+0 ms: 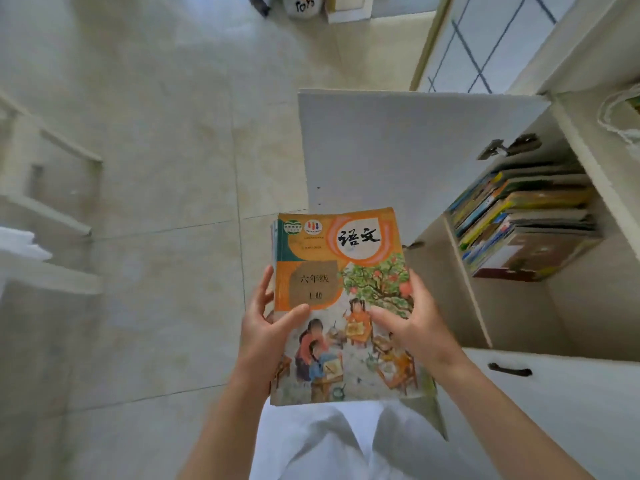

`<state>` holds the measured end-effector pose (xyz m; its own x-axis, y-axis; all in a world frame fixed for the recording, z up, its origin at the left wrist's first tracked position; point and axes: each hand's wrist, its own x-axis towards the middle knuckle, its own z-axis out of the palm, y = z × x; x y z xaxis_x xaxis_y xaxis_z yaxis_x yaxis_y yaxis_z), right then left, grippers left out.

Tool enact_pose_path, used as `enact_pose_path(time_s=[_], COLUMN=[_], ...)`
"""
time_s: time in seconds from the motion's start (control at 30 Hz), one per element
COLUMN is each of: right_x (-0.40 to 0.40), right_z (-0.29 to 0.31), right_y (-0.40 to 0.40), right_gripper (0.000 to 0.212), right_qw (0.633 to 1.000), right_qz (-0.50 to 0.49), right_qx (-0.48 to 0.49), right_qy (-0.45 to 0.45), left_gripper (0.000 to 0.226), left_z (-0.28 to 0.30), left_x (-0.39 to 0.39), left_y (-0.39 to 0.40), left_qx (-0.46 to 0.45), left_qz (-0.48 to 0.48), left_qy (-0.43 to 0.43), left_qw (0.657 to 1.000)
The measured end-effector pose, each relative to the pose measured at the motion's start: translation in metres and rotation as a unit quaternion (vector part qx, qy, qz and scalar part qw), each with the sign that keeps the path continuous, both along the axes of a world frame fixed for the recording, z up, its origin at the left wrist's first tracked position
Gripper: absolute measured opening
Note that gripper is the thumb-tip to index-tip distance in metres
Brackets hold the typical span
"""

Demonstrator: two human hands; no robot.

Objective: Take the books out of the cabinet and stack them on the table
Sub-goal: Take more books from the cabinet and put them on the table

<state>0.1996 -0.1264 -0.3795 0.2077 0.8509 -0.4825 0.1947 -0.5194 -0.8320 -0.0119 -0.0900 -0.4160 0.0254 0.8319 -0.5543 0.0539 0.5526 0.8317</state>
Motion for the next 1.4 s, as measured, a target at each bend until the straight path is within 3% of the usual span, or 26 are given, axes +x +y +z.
enact_pose_path(time_s=[0.1, 0.23, 0.5, 0.87, 1.23, 1.4], right_x=[-0.039, -0.1, -0.294, -0.509, -0.658, -0.734], right_z=[0.008, 0.014, 0.018, 0.012, 0.007, 0.019], right_y=[0.008, 0.021, 0.029, -0.001, 0.049, 0.092], right_gripper=[0.063, 0.068, 0.088, 0.081, 0.078, 0.081], right_qw=[0.997, 0.983, 0.927, 0.852, 0.795, 0.739], right_qz=[0.074, 0.174, 0.359, 0.517, 0.605, 0.672], right_qx=[0.024, 0.05, 0.088, 0.081, 0.044, 0.048], right_qy=[-0.016, -0.035, -0.061, -0.003, 0.006, 0.012], left_gripper=[0.093, 0.078, 0.065, 0.067, 0.062, 0.065], left_z=[0.011, 0.02, 0.025, 0.032, 0.035, 0.042], left_x=[-0.039, -0.096, -0.255, -0.415, -0.515, -0.564], left_y=[-0.024, -0.053, -0.121, -0.207, -0.179, -0.146], left_qx=[0.031, 0.065, 0.057, 0.032, 0.023, 0.048], left_qz=[0.076, 0.161, 0.328, 0.484, 0.593, 0.642], left_qy=[0.015, 0.026, 0.076, 0.129, 0.121, 0.11], left_qw=[0.996, 0.984, 0.94, 0.865, 0.796, 0.757])
